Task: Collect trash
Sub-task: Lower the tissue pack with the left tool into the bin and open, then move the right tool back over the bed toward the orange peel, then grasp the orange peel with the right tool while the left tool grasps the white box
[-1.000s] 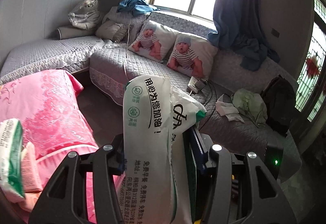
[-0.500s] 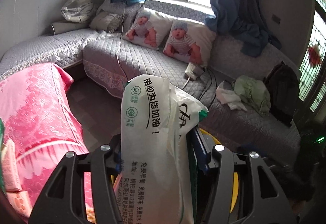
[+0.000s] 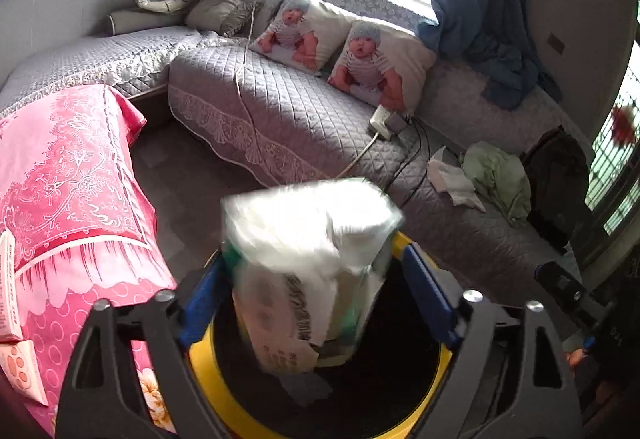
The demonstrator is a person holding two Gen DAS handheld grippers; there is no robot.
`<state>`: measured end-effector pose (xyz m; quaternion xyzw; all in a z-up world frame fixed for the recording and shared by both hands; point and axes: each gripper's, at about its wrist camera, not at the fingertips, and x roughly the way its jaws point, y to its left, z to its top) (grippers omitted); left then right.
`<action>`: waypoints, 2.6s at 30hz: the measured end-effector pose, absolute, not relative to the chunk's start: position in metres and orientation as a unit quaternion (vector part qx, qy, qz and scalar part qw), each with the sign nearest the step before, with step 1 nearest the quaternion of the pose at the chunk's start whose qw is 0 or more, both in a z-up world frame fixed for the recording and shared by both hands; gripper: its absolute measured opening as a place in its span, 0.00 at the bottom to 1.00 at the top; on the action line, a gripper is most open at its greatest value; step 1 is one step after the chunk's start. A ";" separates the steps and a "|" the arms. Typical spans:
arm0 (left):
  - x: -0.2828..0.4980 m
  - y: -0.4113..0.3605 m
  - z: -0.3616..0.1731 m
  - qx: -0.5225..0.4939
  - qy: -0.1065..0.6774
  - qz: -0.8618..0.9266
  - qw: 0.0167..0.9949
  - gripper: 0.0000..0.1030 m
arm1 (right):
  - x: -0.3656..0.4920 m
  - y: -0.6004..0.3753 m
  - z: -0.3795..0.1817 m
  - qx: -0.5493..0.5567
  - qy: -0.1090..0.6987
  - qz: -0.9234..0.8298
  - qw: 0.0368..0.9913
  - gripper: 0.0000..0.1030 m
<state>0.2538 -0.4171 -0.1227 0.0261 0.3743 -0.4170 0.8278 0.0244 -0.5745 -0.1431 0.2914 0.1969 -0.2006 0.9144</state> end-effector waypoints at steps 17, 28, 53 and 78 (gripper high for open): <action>0.256 -0.325 -0.043 -0.056 0.301 -0.371 0.877 0.81 | 0.037 -0.534 -0.107 0.246 0.199 -0.175 0.932 0.65; 0.263 -0.126 0.080 -0.155 0.199 -0.295 0.922 0.87 | 0.103 -0.443 -0.084 0.184 0.228 -0.062 0.954 0.65; 0.241 0.194 -0.072 -0.187 0.310 0.014 0.932 0.91 | 0.260 -0.088 -0.153 -0.142 0.375 0.226 0.888 0.64; 0.312 0.125 -0.145 -0.142 0.456 -0.012 0.879 0.91 | 0.292 -0.092 -0.177 -0.084 0.402 0.262 0.873 0.47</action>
